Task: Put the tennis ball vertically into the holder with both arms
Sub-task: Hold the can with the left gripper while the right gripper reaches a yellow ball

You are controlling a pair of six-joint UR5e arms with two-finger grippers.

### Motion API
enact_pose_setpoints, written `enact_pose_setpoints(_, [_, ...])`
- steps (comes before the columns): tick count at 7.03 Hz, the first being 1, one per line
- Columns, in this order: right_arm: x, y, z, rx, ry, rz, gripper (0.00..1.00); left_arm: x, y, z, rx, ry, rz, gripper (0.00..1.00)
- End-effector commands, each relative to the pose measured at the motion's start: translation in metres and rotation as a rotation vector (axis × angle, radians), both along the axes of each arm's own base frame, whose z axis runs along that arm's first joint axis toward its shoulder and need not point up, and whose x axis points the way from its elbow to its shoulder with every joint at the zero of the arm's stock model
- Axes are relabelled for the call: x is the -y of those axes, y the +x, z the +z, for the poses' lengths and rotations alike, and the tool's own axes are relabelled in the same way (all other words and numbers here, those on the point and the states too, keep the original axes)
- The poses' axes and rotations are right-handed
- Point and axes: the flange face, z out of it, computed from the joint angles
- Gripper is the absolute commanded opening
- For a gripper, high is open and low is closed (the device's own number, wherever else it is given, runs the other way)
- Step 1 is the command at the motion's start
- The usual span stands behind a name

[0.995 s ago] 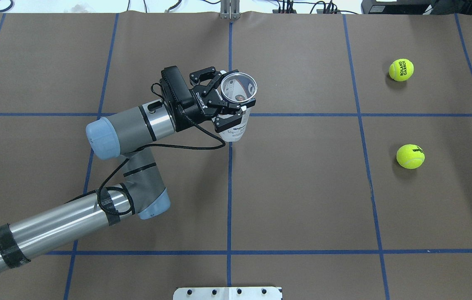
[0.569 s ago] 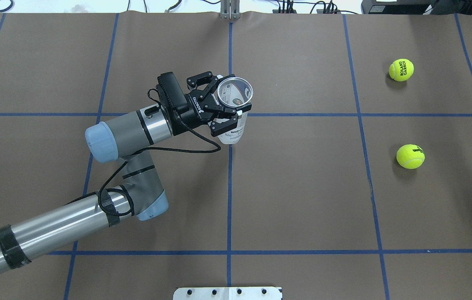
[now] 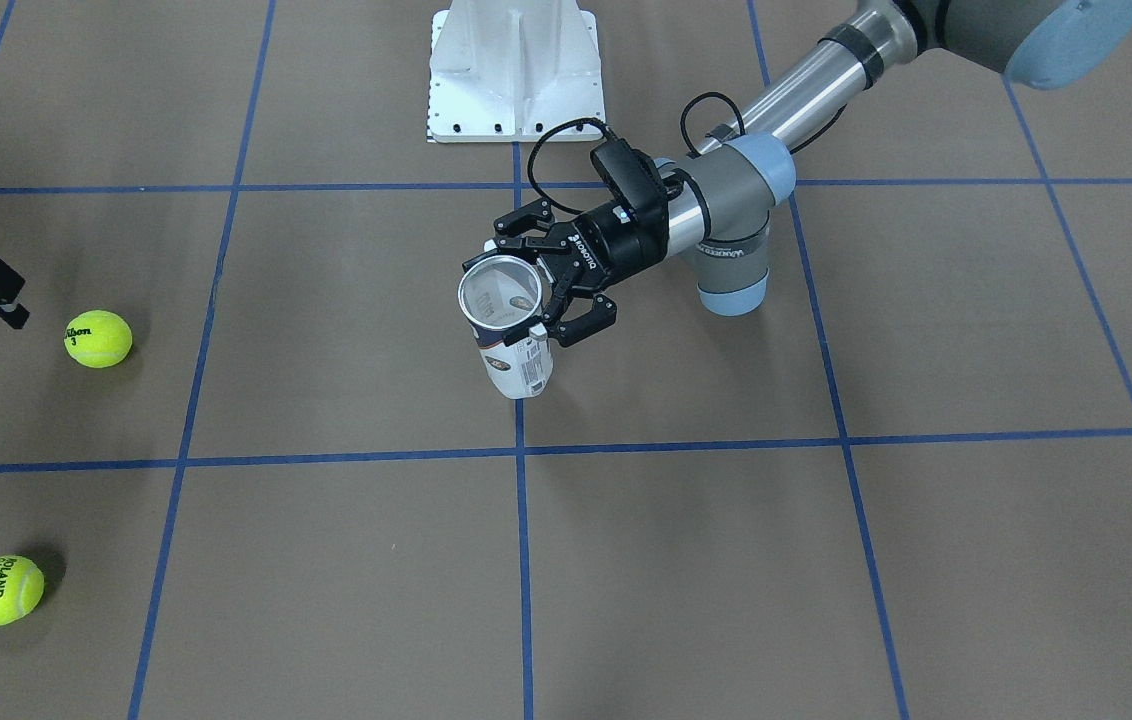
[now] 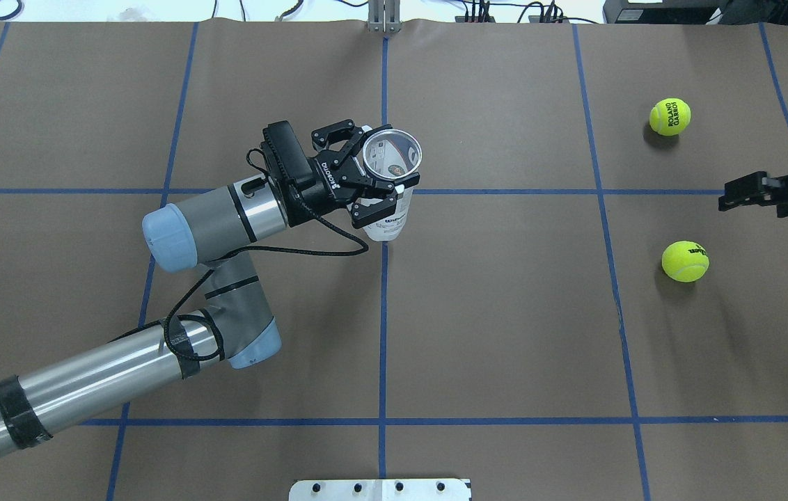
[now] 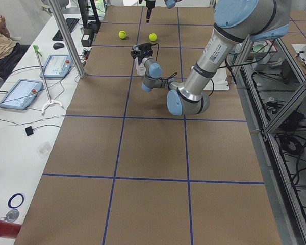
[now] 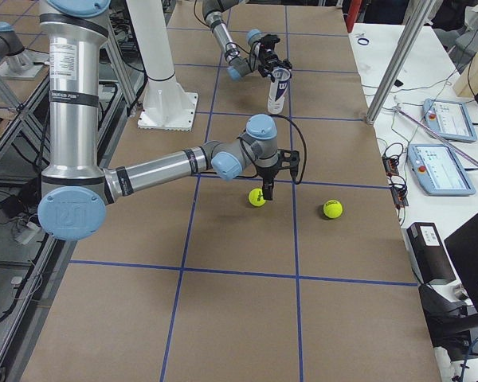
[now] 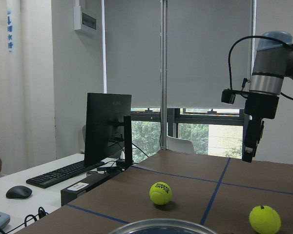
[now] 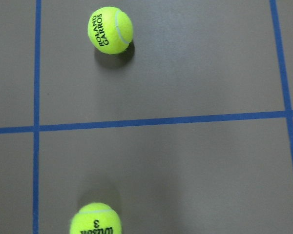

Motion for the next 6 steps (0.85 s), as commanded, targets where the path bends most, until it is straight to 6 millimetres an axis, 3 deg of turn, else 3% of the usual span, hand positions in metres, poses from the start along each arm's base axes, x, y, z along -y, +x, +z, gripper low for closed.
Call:
enact_pose_setpoints(1, [-0.024,-0.044,0.016,-0.026,0.05,-0.023,1.0,0.0,0.0,0.0,0.001,-0.001,0.0,0.84])
enact_pose_setpoints(4, [-0.043,-0.079,0.03,-0.059,0.047,0.001,1.0,0.0,0.001,0.001,0.003,-0.002,0.0,0.84])
enact_pose_setpoints(6, [-0.047,-0.091,0.044,-0.096,0.047,-0.008,1.0,0.0,0.001,0.001,0.003,-0.001,0.001,0.84])
